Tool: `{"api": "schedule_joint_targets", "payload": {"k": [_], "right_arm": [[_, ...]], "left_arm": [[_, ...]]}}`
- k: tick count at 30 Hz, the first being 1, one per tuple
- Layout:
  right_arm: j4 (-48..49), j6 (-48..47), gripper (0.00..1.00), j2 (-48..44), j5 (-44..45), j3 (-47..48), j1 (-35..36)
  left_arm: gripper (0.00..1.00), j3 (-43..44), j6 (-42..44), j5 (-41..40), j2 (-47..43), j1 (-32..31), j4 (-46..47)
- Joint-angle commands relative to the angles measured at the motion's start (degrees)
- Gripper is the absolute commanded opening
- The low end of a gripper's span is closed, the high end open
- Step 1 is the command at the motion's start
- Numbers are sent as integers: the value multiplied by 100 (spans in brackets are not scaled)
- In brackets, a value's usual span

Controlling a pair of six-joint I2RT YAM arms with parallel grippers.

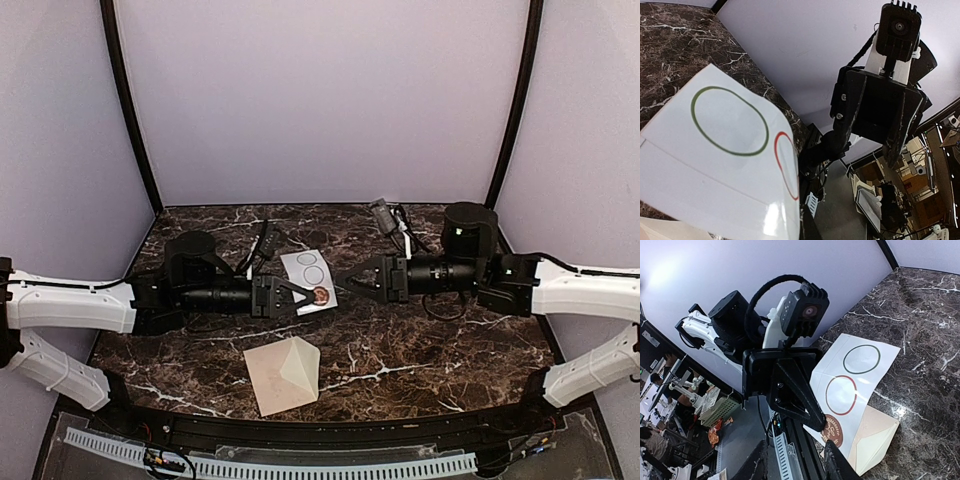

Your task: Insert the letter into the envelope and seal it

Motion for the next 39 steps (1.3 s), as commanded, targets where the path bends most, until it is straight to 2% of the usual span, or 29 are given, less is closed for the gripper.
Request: {"api": "schedule_joint_targets", "payload": {"k": [1, 9, 35, 39], "right_arm": [[239, 16, 35, 198, -182, 111, 87], [389, 1, 33, 461, -369, 228, 98], [760, 143, 31, 712, -626, 202, 97], [853, 197, 28, 717, -708, 187, 99]], "left_arm": [[0, -42, -30, 248, -45, 15, 339], [0, -63, 19, 635, -61, 15, 581], [0, -144, -80, 997, -29, 17, 1075], [0, -159, -94, 967, -41, 19, 1058]]}}
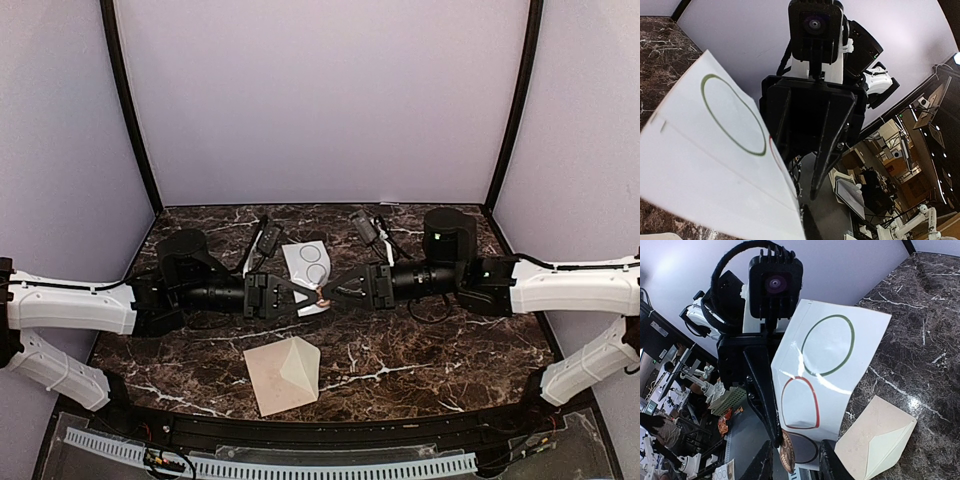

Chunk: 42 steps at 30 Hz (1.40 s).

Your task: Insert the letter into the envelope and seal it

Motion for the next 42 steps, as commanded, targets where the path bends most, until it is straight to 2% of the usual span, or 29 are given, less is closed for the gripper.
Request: {"api": "schedule_joint_targets", "payload": {"k": [1, 13, 16, 20, 23, 26, 27, 29, 42], "right_arm": [[343, 74, 27, 36, -120, 119, 51], [359, 147, 4, -26, -13, 39, 50], [353, 151, 0, -21, 16, 33, 46], [318, 131, 0, -34, 63, 29, 48], [261, 117, 0, -34, 156, 13, 51], [190, 96, 0, -59, 279, 4, 46], [167, 92, 0, -77, 321, -5, 50], [136, 91, 0, -102, 369, -19, 36], [80, 62, 0, -83, 400, -13, 29]], "left_arm": [[0, -70, -33, 81, -49, 6, 219], [0, -68, 21, -300, -98, 6, -80], [0, -68, 25, -379, -119, 5, -133], [0, -76, 36, -434, -134, 8, -175], [14, -73, 36, -474, -153, 10, -224], [19, -111, 61, -536, -223, 18, -243], [24, -125, 51, -590, -249, 19, -249], [26, -193, 28, -666, -349, 51, -257], [0, -397, -190, -629, -357, 155, 76]]}}
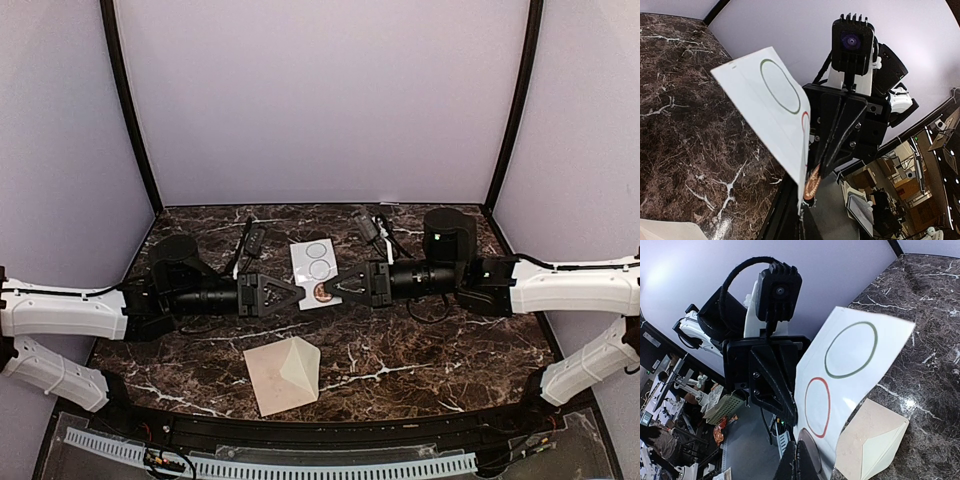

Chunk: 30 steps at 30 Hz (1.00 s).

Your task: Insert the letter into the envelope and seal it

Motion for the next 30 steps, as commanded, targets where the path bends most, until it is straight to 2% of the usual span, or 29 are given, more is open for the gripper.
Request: {"api": "schedule_joint_targets", "payload": {"k": [1, 11, 15, 24, 26, 28, 29, 30], "right_arm": [[69, -60, 0, -95, 69, -10, 25], [128, -45, 0, -485, 321, -136, -3], [126, -21, 0, -583, 436, -277, -36], [109, 41, 0, -616, 609, -402, -46], [132, 52, 0, -641, 605, -436, -46], [153, 66, 0, -657, 625, -477, -47], [147, 68, 0, -681, 648, -498, -46], [139, 64, 0, -704, 673, -529, -51]], "left_arm": [[0, -19, -42, 110, 67, 29, 322], [0, 37, -141, -175, 311, 318, -68], [0, 66, 136, -231, 557, 584, -146], [0, 421, 1126, -548, 1991, 1342, -324], [9, 632, 1299, -761, 2255, 1446, -579], [36, 752, 1410, -1127, 2380, 1511, -966], [43, 783, 1447, -1364, 2368, 1519, -1259], [54, 810, 1527, -1466, 2275, 1520, -1375]]}}
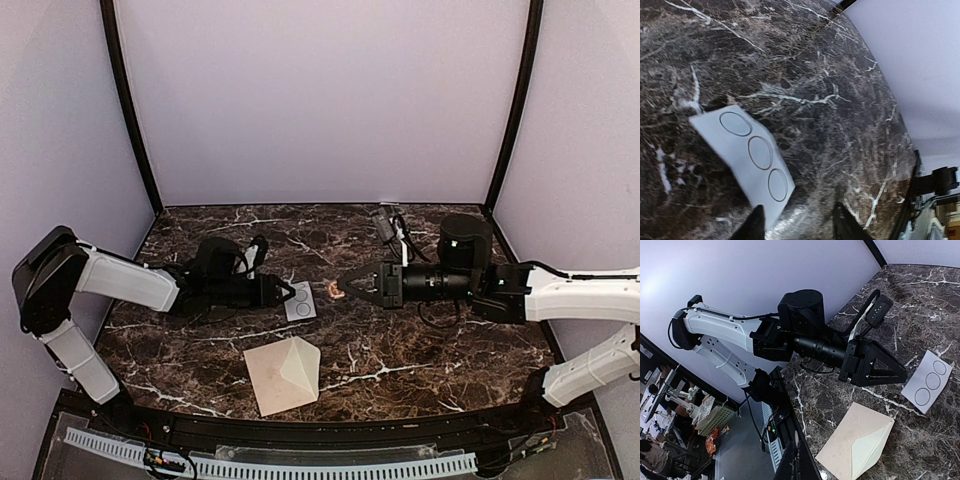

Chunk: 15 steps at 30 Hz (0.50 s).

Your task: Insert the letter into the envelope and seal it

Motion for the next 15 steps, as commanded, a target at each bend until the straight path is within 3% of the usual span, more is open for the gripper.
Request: {"api": "schedule_joint_targets", "payload": {"k": [1, 4, 8, 11, 15], "right_arm": [[131, 35, 0, -211, 163, -171, -29], [-39, 43, 0, -200, 423, -214, -37], [-196, 181, 0, -146, 845, -349, -53], [-289, 381, 0, -99, 1184, -461, -125], [-406, 531, 0, -24, 1535, -537, -156]], "left_arm": [[58, 283, 476, -900, -269, 74, -993], [73, 429, 445, -1321, -607, 46, -1812], [78, 539, 154, -1713, -952, -292, -2702], [80, 621, -318, -1936, -1001, -855, -3176], [96, 987, -960, -2190, -767, -1548, -3810]]}}
